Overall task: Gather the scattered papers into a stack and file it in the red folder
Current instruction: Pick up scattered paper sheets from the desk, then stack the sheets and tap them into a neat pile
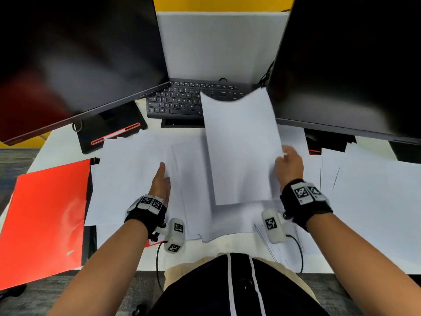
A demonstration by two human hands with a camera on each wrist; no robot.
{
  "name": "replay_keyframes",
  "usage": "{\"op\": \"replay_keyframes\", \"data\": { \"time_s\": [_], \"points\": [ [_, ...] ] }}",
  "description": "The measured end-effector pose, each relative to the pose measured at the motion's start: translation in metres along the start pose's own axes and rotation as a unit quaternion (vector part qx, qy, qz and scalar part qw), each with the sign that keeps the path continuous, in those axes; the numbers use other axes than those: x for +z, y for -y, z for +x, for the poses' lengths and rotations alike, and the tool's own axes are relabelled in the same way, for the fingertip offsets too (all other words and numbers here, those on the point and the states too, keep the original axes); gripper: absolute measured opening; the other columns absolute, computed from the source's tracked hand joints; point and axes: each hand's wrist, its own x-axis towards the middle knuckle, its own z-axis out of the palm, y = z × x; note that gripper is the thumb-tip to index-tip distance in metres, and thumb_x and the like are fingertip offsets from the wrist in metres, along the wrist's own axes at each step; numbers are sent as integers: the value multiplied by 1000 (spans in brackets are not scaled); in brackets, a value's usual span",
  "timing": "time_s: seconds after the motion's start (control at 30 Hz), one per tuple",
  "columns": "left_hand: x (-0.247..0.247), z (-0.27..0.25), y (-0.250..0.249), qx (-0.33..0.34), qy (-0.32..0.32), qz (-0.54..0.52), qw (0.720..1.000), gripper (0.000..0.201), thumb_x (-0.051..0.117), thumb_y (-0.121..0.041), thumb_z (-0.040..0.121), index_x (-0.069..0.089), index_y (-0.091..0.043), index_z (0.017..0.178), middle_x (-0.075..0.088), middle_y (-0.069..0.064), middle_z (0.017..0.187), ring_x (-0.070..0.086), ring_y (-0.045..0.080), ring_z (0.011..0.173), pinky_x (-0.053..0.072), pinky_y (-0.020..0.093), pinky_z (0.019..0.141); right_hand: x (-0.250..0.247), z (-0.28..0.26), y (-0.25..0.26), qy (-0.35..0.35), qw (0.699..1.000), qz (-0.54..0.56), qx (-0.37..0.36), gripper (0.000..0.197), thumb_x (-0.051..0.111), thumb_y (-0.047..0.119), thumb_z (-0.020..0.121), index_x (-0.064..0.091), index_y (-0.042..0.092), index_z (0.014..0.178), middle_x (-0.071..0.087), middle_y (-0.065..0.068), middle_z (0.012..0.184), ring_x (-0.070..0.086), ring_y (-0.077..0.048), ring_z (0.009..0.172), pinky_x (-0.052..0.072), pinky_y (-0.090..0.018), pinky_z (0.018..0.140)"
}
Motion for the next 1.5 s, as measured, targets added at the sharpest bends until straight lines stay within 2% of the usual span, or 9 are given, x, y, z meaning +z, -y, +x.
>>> {"op": "replay_keyframes", "data": {
  "time_s": [0.27, 0.4, 0.57, 0.67, 0.8, 0.93, 1.13, 1.3, 1.5],
  "points": [
    [2, 0, 0, 1, 41, 21, 999, 80, 47, -67, 83, 41, -14, 143, 48, 5, 143, 49, 26, 129, 42, 40, 102, 8, -20, -48, 124, 978, -101, 132, 46, 39, -6, 89, 46, 5, 134, 54, -18, 135, 51, -34, 123, 39, -31, 100],
    [6, -4, 0, -4, 76, 53, 996, 50, 46, -50, 93, 51, -19, 133, 65, -1, 113, 69, 21, 86, 48, 32, 76, 10, -26, -45, 171, 967, -150, 115, 50, 41, -3, 91, 37, 7, 140, 49, -18, 138, 48, -34, 126, 37, -30, 101],
    [8, -5, 1, 20, 50, 114, 992, 53, 66, -30, 85, 53, -9, 132, 57, 1, 125, 51, 19, 121, 34, 29, 98, 21, -30, -36, 232, 915, -326, 52, 60, 49, 25, 93, 25, 7, 145, 27, -17, 147, 28, -36, 135, 32, -41, 107],
    [6, 8, 7, 46, 29, 120, 991, 73, 82, -23, 63, 57, 2, 126, 61, 15, 129, 57, 28, 120, 41, 32, 99, 28, -31, -37, 280, 910, -302, 47, 84, 55, 32, 90, 4, 4, 151, 9, -14, 158, 11, -31, 146, 18, -41, 118],
    [16, -1, 7, 56, 7, 146, 988, 70, 70, 1, 81, 34, 5, 141, 47, 11, 141, 58, 21, 110, 44, 27, 94, 34, -40, -36, 389, 870, -303, 21, 100, 57, 38, 89, -16, 5, 149, -17, -9, 159, -13, -23, 148, 1, -40, 122],
    [24, -2, 10, 117, -4, 214, 970, 67, 62, 8, 85, 31, 3, 144, 44, 16, 145, 47, 29, 130, 37, 26, 99, 24, -34, -32, 365, 899, -240, 28, 97, 62, 36, 87, -4, 7, 151, 1, -8, 161, 3, -23, 149, 10, -37, 121],
    [20, -13, 7, 200, 31, 158, 966, 57, 52, 19, 83, 48, -6, 134, 61, 11, 116, 58, 25, 106, 50, 28, 82, 10, -6, -27, 259, 957, -114, 54, 80, 65, 22, 87, 17, 9, 150, 28, -12, 153, 32, -26, 140, 29, -33, 113],
    [7, -13, -4, 245, 44, 128, 960, 57, 57, 16, 80, 53, -16, 128, 64, 12, 119, 59, 32, 116, 44, 49, 105, 6, 1, -15, 279, 957, 61, 47, 62, 65, 7, 86, 35, 10, 141, 57, -9, 123, 54, -27, 120, 43, -36, 103],
    [24, -32, -35, 386, 37, 129, 913, 55, 54, 16, 83, 48, -18, 126, 61, 5, 120, 58, 22, 115, 47, 33, 101, 13, -8, 27, 169, 968, 165, -83, 41, 48, -9, 86, 54, 5, 124, 63, -8, 113, 60, -26, 109, 48, -40, 100]
  ]
}}
